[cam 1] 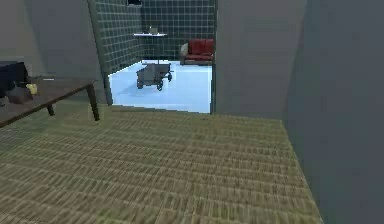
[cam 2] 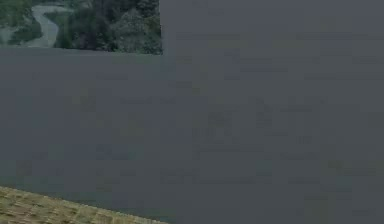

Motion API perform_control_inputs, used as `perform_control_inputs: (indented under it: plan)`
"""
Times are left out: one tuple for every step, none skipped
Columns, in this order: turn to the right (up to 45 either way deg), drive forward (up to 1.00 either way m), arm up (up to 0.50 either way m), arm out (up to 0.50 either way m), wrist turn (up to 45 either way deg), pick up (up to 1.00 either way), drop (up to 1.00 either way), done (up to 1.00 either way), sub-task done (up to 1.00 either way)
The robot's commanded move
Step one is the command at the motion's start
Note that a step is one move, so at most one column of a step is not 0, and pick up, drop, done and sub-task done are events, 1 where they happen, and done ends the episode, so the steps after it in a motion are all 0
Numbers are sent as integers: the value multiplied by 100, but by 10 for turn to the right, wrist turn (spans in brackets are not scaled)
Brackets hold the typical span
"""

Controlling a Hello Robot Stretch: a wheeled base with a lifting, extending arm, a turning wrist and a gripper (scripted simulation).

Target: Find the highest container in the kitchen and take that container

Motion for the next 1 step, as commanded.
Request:
perform_control_inputs:
  plan:
    - [120,0,0,0,0,0,0,0,0]
